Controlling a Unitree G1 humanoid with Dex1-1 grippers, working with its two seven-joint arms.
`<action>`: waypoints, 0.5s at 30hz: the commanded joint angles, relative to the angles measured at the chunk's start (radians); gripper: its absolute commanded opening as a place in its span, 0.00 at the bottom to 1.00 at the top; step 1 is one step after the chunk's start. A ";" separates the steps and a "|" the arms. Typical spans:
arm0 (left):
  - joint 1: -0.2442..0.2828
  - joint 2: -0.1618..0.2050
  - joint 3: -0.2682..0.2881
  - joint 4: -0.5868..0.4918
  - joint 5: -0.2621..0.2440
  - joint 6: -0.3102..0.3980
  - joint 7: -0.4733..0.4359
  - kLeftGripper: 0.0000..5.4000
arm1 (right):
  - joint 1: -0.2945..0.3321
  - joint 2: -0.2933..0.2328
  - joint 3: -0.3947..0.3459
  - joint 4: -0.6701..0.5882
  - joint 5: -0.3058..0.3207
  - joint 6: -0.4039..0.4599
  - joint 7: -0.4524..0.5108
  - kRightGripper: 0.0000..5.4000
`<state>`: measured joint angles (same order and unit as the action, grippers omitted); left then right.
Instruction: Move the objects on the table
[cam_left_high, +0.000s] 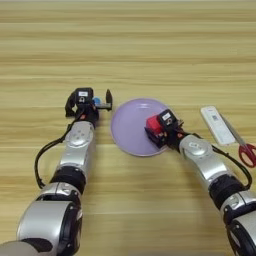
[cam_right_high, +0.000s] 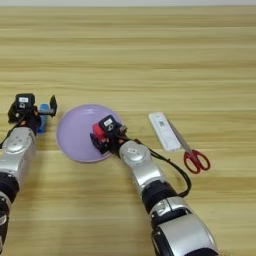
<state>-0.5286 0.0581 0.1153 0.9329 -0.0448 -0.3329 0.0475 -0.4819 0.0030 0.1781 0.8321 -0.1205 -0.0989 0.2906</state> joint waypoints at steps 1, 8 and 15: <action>-0.005 -0.001 -0.002 0.001 0.009 0.013 0.006 1.00 | -0.006 -0.004 0.007 0.000 -0.009 -0.002 0.003 0.79; -0.005 -0.005 -0.004 -0.003 0.009 0.015 0.011 1.00 | -0.006 -0.010 0.018 0.020 -0.023 0.037 0.008 0.91; -0.006 -0.007 -0.005 -0.004 0.010 0.016 0.014 1.00 | -0.005 -0.018 0.046 0.057 -0.049 0.104 0.031 0.99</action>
<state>-0.5286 0.0533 0.1135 0.9326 -0.0447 -0.3309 0.0565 -0.4875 -0.0054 0.2085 0.8645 -0.1538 -0.0351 0.3095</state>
